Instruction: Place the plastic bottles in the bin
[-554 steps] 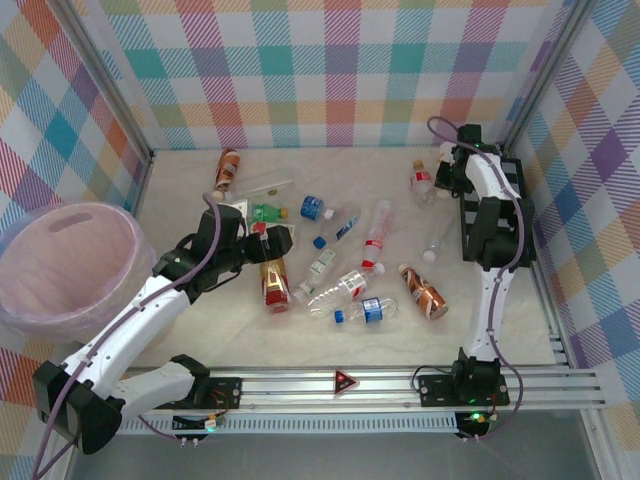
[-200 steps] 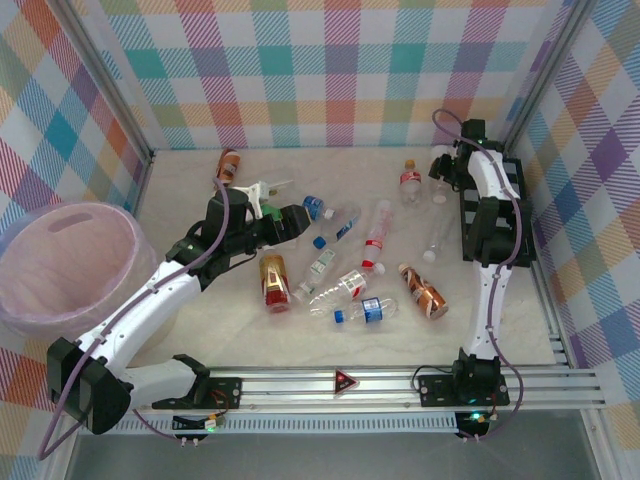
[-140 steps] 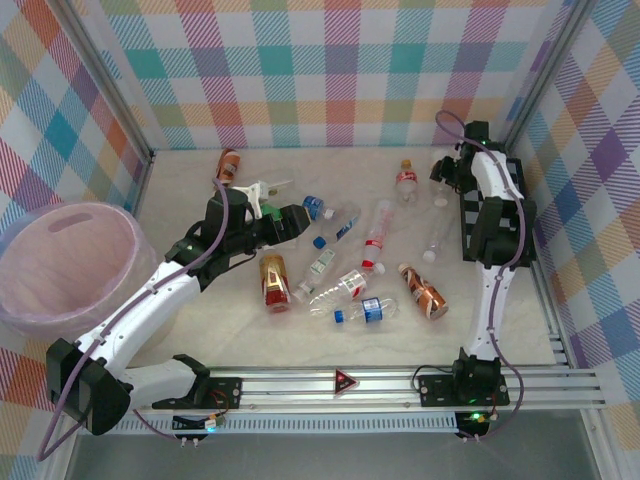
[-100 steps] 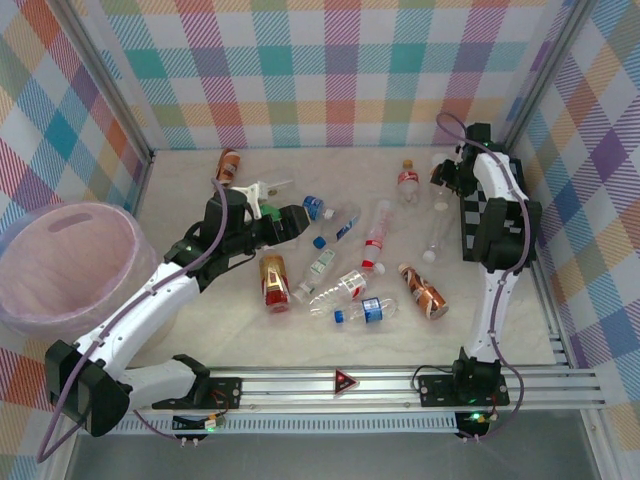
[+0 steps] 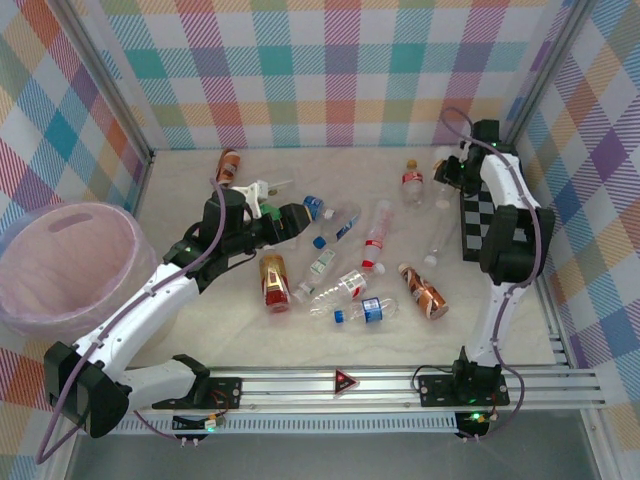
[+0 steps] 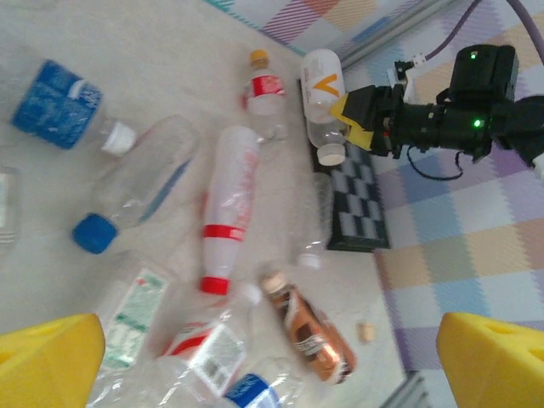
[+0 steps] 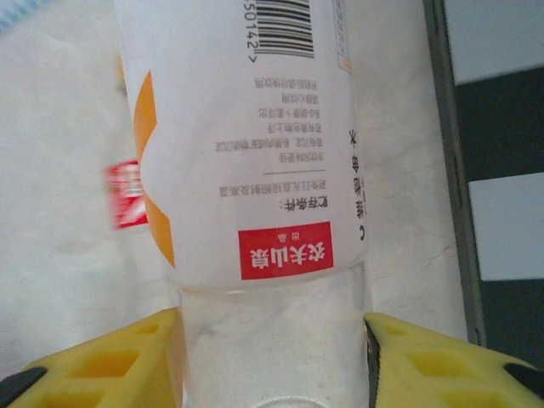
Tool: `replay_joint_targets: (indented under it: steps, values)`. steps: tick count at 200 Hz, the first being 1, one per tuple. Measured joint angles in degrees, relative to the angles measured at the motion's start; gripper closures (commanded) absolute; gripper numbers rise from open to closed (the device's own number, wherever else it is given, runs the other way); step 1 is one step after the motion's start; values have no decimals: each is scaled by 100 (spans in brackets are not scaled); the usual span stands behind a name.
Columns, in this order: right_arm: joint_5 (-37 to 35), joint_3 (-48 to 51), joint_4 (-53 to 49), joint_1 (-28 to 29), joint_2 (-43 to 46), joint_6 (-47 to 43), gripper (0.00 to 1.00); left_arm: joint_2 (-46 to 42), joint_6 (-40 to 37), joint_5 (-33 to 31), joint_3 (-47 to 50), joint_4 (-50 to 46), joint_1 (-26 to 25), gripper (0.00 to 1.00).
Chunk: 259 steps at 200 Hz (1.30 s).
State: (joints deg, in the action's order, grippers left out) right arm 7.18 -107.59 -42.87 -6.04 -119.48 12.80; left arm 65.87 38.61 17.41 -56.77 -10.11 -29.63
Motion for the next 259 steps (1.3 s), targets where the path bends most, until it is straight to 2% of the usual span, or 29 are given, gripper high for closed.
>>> replay_joint_targets:
  steps: [36, 61, 90, 146, 211, 259]
  values:
    - [608, 566, 168, 2, 1333, -2, 50, 168, 404, 282, -7, 686, 0, 0]
    - [1624, 1388, 404, 61, 2218, 55, 51, 479, 1034, 522, 9, 1589, -4, 0]
    - [2583, 2264, 494, 341, 2822, 140, 52, 798, 1773, 629, 44, 2632, -114, 0]
    - [4096, 3211, 730, 1388, 3578, 280, 52, 1397, 1788, 588, -535, 2686, -664, 0]
    - [4666, 3265, 1019, 1814, 3834, 479, 52, 2249, 2035, 459, -815, 3021, -831, 0]
    - [4743, 3268, 1198, 1904, 3801, 570, 52, 2269, 2186, 439, -817, 3307, -898, 24]
